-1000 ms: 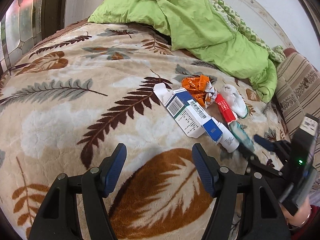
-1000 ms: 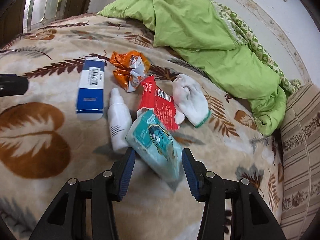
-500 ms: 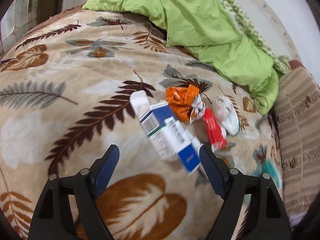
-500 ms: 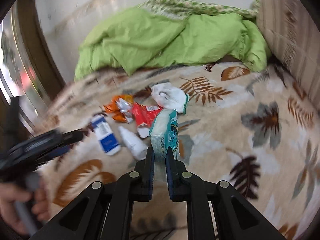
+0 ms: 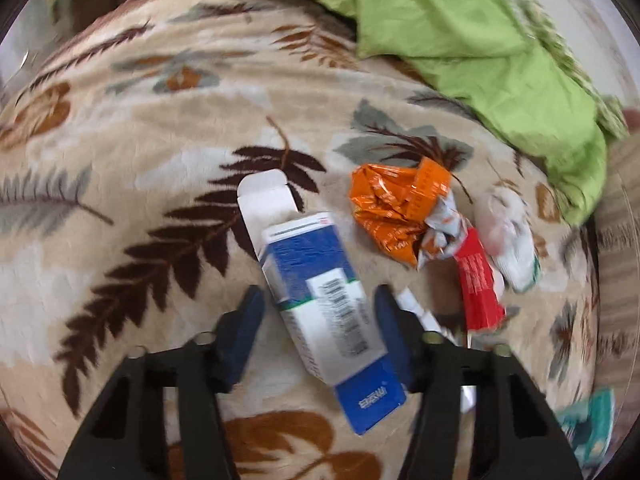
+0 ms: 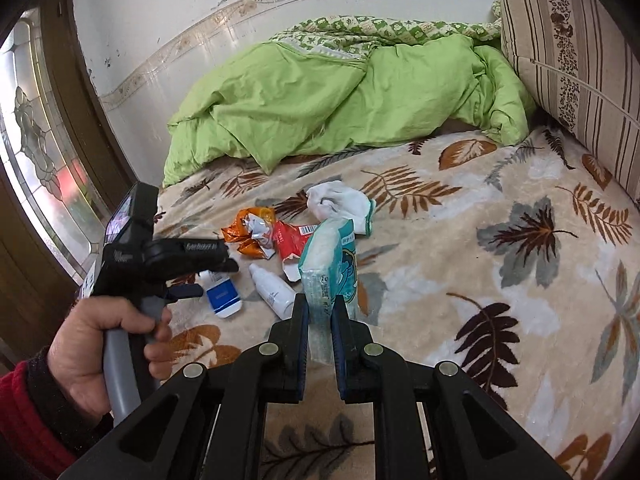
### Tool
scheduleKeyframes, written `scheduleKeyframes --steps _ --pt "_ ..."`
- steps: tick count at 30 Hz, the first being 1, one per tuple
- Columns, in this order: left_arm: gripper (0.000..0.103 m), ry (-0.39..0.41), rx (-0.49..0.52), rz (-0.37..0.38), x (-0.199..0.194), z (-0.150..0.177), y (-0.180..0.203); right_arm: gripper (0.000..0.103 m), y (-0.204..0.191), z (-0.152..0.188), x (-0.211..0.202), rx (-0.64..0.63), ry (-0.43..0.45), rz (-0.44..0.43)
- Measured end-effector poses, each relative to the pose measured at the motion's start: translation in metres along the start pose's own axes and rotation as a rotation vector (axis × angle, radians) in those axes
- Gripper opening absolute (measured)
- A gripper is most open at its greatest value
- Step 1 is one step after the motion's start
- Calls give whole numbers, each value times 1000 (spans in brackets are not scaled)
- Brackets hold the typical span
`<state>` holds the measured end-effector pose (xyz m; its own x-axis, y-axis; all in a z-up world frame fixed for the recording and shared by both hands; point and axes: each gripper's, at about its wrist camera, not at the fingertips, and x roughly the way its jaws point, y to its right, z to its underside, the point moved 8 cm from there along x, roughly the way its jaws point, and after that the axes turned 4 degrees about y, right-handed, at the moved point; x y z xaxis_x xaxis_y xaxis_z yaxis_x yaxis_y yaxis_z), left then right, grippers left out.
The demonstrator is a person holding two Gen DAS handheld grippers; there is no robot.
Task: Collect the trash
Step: 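Grasp the blue-white medicine box with the left tool while the right tool grasps the tissue pack, then lift the blue-white box with the left tool while the right tool holds the tissue pack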
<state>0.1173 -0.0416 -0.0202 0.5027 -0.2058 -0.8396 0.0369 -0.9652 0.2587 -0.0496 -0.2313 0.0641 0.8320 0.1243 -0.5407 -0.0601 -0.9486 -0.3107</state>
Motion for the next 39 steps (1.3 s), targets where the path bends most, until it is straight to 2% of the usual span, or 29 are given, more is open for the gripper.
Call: scheduleKeyframes --steps 3,5,8,11,17,24,32,39 --pt "51 20 6 10 -4 3 -9 11 -1 0 0 3 1 -11" --pt "51 3 -2 16 5 5 -13 11 -3 0 2 6 -4 -16" --pt "41 54 40 27 1 5 -9 11 -9 1 3 3 -11 -24" --pt "39 83 32 72 -10 10 -9 11 -13 2 0 -10 -5 -25" --pt "38 155 83 112 -60 36 -13 12 -19 5 -9 -31 4 -25" --pt "39 252 172 153 -128 87 -17 12 -34 26 -31 -50 -12 -59" --pt "39 387 305 112 -171 121 -6 12 -41 42 -56 -34 -8 -105" --pt "38 415 351 96 -177 128 -1 12 -48 43 -69 -47 16 -119"
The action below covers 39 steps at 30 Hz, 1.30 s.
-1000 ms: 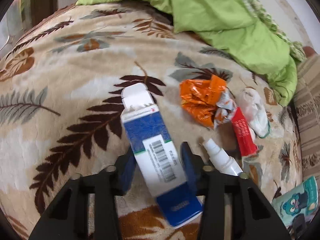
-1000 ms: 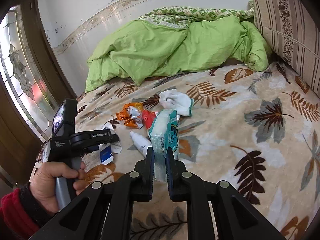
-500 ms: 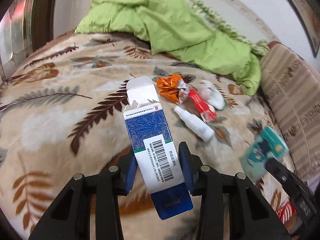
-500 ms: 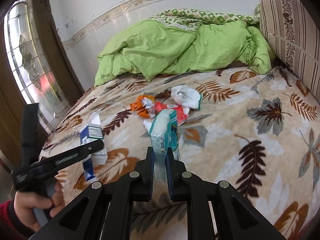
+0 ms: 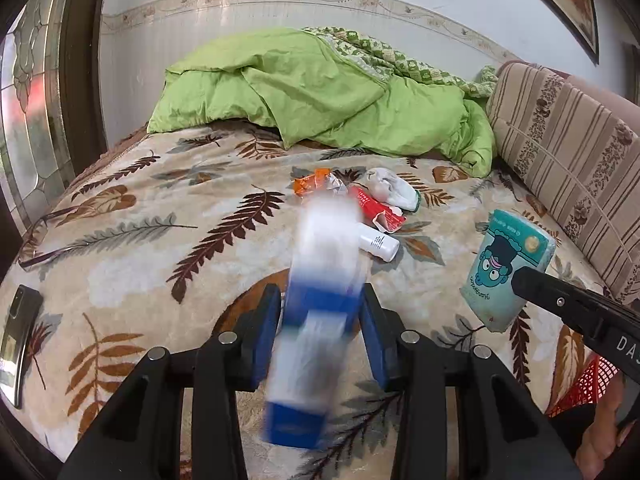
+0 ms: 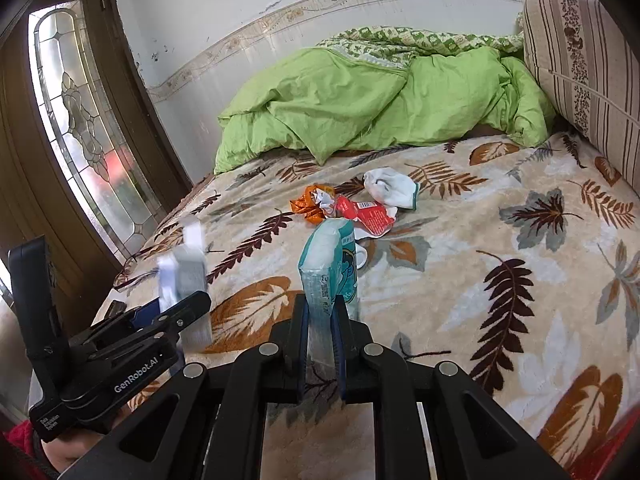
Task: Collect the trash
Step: 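Lift the blue-white box with the left tool while the right tool holds the tissue pack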
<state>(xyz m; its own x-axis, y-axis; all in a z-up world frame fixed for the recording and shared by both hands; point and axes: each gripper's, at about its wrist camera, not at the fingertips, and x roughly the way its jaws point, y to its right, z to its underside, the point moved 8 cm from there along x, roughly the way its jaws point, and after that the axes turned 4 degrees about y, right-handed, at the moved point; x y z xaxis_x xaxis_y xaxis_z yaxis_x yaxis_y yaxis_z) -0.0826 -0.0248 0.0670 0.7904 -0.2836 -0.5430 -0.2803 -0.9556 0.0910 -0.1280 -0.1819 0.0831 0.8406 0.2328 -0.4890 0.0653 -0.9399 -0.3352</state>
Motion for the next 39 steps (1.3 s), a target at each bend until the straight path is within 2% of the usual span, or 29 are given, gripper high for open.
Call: scheduleKeyframes --steps 4,10,11,13,16,20,23,25,28,32,39 --pt "38 -4 -15 19 0 -2 0 12 -1 -2 -2 3 3 -3" --pt "39 -129 -93 57 18 15 -7 12 0 -5 -9 14 16 -1" --pt "40 -134 -117 60 19 16 -10 12 0 -5 -9 18 17 -2" --pt "59 -144 -128 71 22 17 -10 12 1 -5 -10 28 17 -5" --pt "61 -174 -118 96 30 22 -2 11 3 -6 -10 35 18 -8" --pt "61 -240 -68 92 49 32 13 12 5 -7 -11 46 19 -19" --pt "59 -267 -58 49 63 37 10 12 5 -7 -10 45 16 -21" --pt "46 -297 -79 40 74 42 6 12 5 -7 -10 42 16 -23" --pt "39 -336 -103 26 83 49 1 12 5 -7 -10 46 15 -23" --pt "36 -306 -107 28 78 45 0 12 6 -7 -10 45 14 -24" --pt "32 -127 -86 -26 50 15 -8 12 2 -6 -8 31 12 -25"
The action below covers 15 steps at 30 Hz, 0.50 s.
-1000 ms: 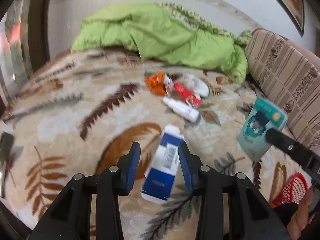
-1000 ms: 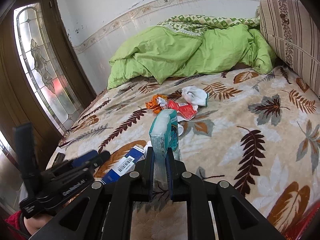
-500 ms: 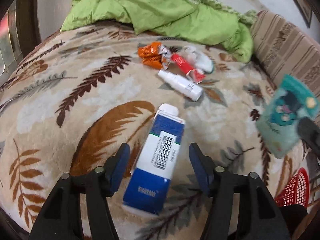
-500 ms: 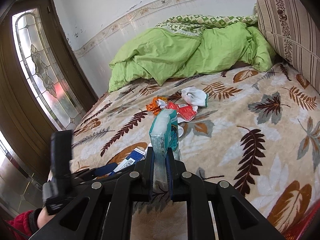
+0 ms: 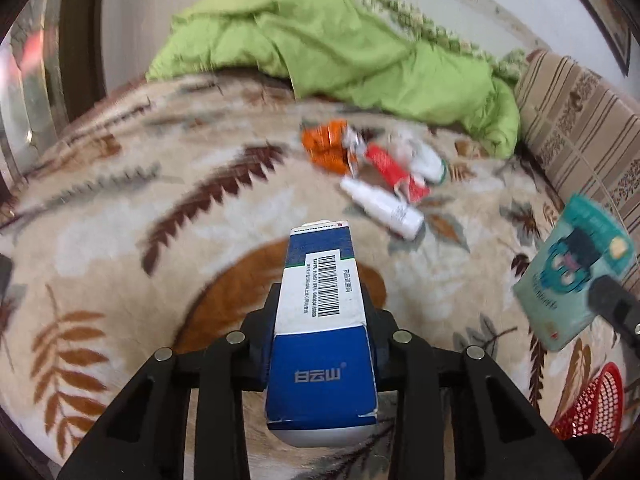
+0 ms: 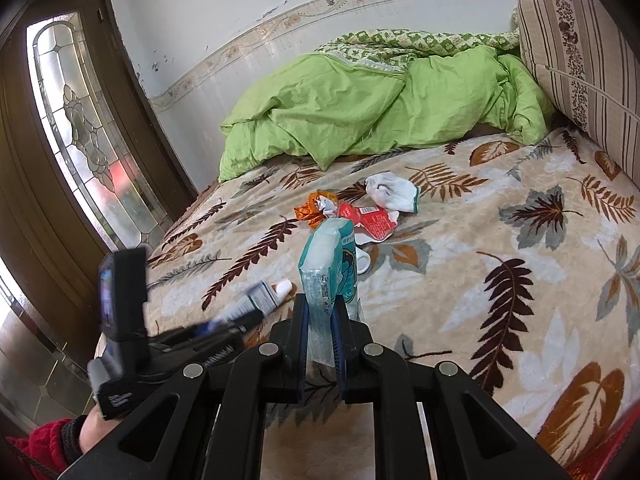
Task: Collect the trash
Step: 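Lift the blue-white box with the left tool while the right tool holds the tissue pack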
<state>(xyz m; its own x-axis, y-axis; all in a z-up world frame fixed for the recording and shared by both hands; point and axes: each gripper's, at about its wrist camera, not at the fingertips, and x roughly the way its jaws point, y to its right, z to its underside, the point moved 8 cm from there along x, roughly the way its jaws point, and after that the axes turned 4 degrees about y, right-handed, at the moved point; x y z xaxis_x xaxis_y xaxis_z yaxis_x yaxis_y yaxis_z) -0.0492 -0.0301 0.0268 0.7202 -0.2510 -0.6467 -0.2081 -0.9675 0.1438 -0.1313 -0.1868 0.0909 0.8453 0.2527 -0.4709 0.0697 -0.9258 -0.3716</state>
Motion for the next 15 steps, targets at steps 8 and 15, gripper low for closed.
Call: scheduleKeyframes --steps 8,15 --pt "32 35 -7 5 -5 -6 -3 12 -8 4 9 -20 -15 0" --pt "32 87 34 -24 -12 -10 1 12 -6 7 14 -17 -26 3"
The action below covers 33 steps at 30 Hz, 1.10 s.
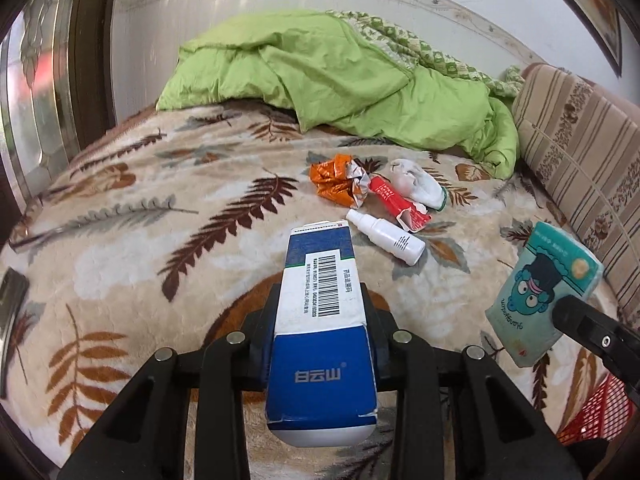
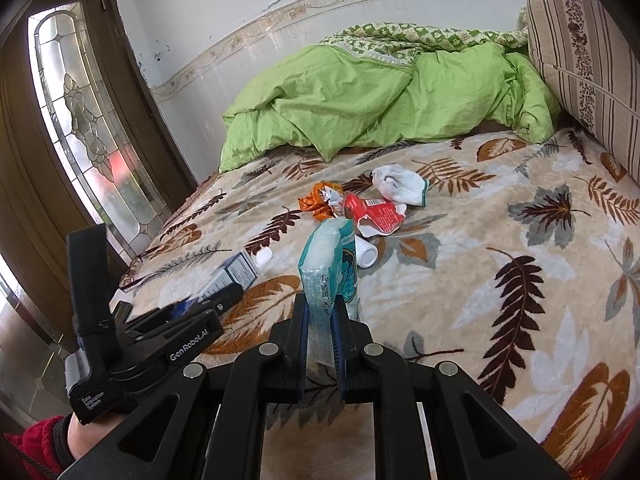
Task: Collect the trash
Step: 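Lift the blue-white box with the left tool while the right tool holds the tissue pack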
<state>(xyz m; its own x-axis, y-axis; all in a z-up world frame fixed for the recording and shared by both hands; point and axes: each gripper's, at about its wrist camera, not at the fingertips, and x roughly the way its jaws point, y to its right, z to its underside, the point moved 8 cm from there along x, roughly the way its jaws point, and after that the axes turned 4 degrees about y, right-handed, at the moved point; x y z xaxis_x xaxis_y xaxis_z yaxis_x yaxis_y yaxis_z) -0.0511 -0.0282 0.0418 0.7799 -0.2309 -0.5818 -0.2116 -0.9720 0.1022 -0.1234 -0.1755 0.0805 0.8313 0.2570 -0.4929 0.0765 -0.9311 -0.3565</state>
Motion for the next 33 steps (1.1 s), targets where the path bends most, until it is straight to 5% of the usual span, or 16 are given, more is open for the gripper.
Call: scheduleKeyframes --steps 9,33 --pt "32 63 76 -48 -4 -4 6 12 4 2 5 13 -9 0" --pt "32 66 104 -62 3 -5 5 12 4 4 20 21 -31 -7"
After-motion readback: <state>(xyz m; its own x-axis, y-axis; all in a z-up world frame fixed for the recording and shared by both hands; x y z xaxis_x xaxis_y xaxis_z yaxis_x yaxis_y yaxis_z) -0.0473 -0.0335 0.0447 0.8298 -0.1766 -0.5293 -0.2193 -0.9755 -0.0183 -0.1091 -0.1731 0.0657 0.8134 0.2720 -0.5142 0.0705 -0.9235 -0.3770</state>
